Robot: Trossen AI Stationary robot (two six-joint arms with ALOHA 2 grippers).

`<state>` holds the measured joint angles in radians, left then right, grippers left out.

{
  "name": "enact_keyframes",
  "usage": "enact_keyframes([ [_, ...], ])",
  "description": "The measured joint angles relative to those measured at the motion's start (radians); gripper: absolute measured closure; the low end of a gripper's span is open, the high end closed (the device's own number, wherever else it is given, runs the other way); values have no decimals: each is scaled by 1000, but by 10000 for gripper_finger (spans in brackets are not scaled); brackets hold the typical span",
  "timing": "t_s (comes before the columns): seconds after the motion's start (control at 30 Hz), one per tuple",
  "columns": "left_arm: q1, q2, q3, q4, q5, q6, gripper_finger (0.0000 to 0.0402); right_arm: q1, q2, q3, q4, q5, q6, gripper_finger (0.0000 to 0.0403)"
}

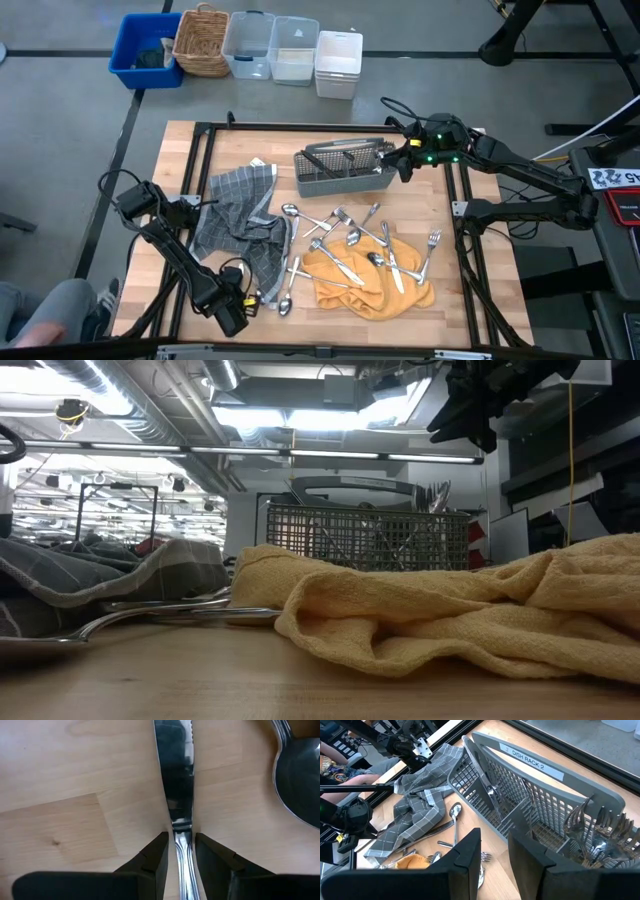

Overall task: Sort silverware
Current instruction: Put the silver knife into the gray utensil holder

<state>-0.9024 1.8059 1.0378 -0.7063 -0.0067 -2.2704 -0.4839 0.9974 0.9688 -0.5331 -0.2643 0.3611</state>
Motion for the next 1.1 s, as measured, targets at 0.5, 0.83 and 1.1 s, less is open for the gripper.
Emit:
enact_keyframes([
  [0.5, -1, 2, -2, -10, -4, 19, 380, 0, 0, 0, 0, 0, 0, 302],
  [0.83, -1, -9, -3, -7, -16, -10, 371, 0, 0, 0, 0, 0, 0, 302],
  [1.1, -3, -31, -7, -9, -17, -17, 380, 0, 0, 0, 0, 0, 0, 302],
])
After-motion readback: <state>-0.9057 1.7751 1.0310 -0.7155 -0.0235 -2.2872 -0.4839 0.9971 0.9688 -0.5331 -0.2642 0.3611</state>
